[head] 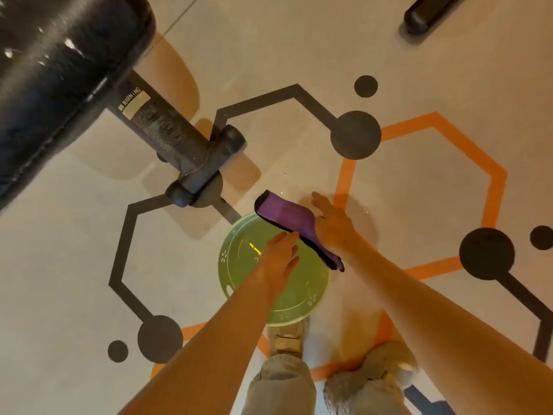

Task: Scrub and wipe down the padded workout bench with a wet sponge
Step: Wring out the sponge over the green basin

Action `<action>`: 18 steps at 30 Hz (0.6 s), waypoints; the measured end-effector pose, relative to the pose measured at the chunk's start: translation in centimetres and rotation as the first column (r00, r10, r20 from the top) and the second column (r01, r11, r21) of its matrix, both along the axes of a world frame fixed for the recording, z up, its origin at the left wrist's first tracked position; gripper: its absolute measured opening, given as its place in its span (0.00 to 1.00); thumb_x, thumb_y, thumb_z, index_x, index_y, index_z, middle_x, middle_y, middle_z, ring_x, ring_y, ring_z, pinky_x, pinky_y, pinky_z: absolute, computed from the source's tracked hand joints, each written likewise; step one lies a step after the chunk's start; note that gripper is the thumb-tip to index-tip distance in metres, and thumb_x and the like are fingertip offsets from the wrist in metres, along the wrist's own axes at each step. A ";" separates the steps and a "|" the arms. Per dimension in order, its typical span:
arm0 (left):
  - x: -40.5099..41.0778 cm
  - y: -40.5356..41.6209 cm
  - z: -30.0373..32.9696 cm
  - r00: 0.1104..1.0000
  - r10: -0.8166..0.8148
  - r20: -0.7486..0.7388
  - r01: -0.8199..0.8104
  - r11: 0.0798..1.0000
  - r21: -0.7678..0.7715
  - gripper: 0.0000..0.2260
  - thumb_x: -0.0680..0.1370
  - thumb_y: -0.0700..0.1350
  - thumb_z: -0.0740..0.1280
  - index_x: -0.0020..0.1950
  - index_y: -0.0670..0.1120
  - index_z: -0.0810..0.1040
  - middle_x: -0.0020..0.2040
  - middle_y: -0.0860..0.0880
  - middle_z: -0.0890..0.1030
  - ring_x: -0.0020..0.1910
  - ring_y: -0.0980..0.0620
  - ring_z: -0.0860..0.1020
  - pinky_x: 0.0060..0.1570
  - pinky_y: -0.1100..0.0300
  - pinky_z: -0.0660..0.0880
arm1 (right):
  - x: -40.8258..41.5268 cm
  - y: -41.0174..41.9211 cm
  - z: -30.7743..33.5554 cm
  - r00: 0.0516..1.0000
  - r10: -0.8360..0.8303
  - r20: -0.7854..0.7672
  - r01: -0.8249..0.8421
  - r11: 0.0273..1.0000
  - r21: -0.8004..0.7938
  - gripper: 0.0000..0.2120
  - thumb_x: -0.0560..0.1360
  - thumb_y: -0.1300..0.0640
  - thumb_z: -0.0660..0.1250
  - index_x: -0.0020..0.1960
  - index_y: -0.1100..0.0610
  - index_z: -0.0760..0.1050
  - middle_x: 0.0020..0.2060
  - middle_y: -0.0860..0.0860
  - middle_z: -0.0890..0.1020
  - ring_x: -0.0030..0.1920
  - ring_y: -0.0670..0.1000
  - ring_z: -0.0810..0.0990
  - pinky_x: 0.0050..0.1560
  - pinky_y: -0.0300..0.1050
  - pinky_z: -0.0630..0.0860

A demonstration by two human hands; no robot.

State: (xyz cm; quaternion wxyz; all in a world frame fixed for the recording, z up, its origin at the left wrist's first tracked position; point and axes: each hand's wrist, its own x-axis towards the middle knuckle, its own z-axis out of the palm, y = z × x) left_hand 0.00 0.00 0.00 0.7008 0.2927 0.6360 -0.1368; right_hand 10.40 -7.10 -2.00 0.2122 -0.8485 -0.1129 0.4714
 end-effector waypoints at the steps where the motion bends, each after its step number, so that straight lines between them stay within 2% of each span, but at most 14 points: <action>1: 0.2 0.0 -0.2 1.000 0.005 0.011 -0.005 1.000 0.002 0.15 0.82 0.41 0.63 0.69 0.43 0.71 0.62 0.47 0.76 0.65 0.49 0.73 0.60 0.57 0.69 | 0.2 0.3 -0.4 0.999 0.016 -0.035 -0.016 1.000 -0.008 0.25 0.80 0.61 0.53 0.76 0.50 0.56 0.69 0.60 0.69 0.67 0.64 0.69 0.66 0.57 0.67; 4: 0.3 0.2 -0.3 0.998 -0.070 -0.003 0.070 0.996 0.048 0.03 0.82 0.43 0.64 0.53 0.47 0.76 0.57 0.48 0.78 0.58 0.52 0.74 0.60 0.56 0.68 | 0.6 0.3 -0.7 0.999 0.034 -0.008 -0.033 0.999 0.024 0.23 0.79 0.61 0.57 0.73 0.55 0.64 0.67 0.58 0.73 0.67 0.61 0.70 0.68 0.56 0.65; 6: 0.4 0.1 0.1 0.995 -0.101 -0.011 0.102 0.991 0.081 0.04 0.82 0.44 0.63 0.48 0.48 0.75 0.56 0.48 0.79 0.55 0.52 0.76 0.59 0.57 0.67 | 0.6 -0.3 0.2 0.999 -0.008 0.044 0.005 0.999 0.053 0.22 0.76 0.62 0.61 0.70 0.55 0.68 0.62 0.57 0.78 0.63 0.61 0.73 0.66 0.55 0.68; 9: 0.9 -0.4 1.8 0.995 -0.101 0.000 0.100 0.978 0.184 0.04 0.82 0.43 0.62 0.50 0.45 0.75 0.52 0.47 0.80 0.49 0.53 0.78 0.48 0.61 0.70 | 1.0 -1.5 2.8 0.991 -0.072 0.110 0.057 0.989 0.137 0.25 0.73 0.64 0.64 0.69 0.51 0.68 0.50 0.54 0.80 0.56 0.59 0.77 0.60 0.57 0.72; 11: 0.9 -1.0 3.3 0.996 -0.091 -0.015 0.092 0.960 0.266 0.06 0.81 0.44 0.64 0.54 0.42 0.76 0.50 0.45 0.81 0.47 0.49 0.78 0.45 0.61 0.71 | 1.2 -2.4 5.1 0.991 -0.078 0.108 0.053 0.975 0.217 0.27 0.72 0.64 0.64 0.69 0.48 0.68 0.45 0.51 0.78 0.49 0.55 0.77 0.55 0.55 0.74; 13: 1.0 -1.6 5.9 0.998 -0.056 0.011 0.050 0.944 0.326 0.10 0.79 0.44 0.68 0.58 0.44 0.74 0.48 0.45 0.81 0.47 0.47 0.77 0.45 0.60 0.73 | 1.2 -3.5 7.7 0.992 -0.081 0.093 0.050 0.953 0.298 0.27 0.70 0.64 0.66 0.67 0.49 0.72 0.50 0.53 0.80 0.52 0.56 0.77 0.56 0.54 0.74; 15: 1.2 -2.2 9.1 0.990 -0.118 0.081 0.078 0.919 0.387 0.14 0.78 0.40 0.70 0.61 0.48 0.71 0.44 0.49 0.80 0.42 0.53 0.79 0.40 0.65 0.75 | 1.5 -4.8 10.2 0.991 -0.072 0.111 0.032 0.943 0.330 0.26 0.69 0.67 0.70 0.66 0.53 0.74 0.57 0.58 0.80 0.59 0.60 0.77 0.60 0.56 0.72; 17: 1.3 -2.8 12.2 0.949 -0.261 0.179 0.159 0.881 0.445 0.21 0.74 0.29 0.71 0.62 0.46 0.73 0.42 0.47 0.80 0.39 0.57 0.81 0.38 0.70 0.75 | 2.0 -6.2 13.0 0.983 0.021 0.181 -0.067 0.965 0.254 0.26 0.70 0.64 0.72 0.67 0.54 0.74 0.59 0.58 0.79 0.60 0.61 0.75 0.60 0.55 0.70; 18: 1.2 -3.2 13.9 0.920 -0.326 0.220 0.197 0.866 0.460 0.23 0.71 0.25 0.70 0.62 0.44 0.74 0.42 0.45 0.79 0.41 0.55 0.81 0.39 0.69 0.77 | 2.3 -6.8 14.7 0.970 0.105 0.218 -0.146 0.972 0.182 0.25 0.71 0.61 0.71 0.67 0.54 0.73 0.59 0.58 0.79 0.59 0.61 0.74 0.58 0.53 0.70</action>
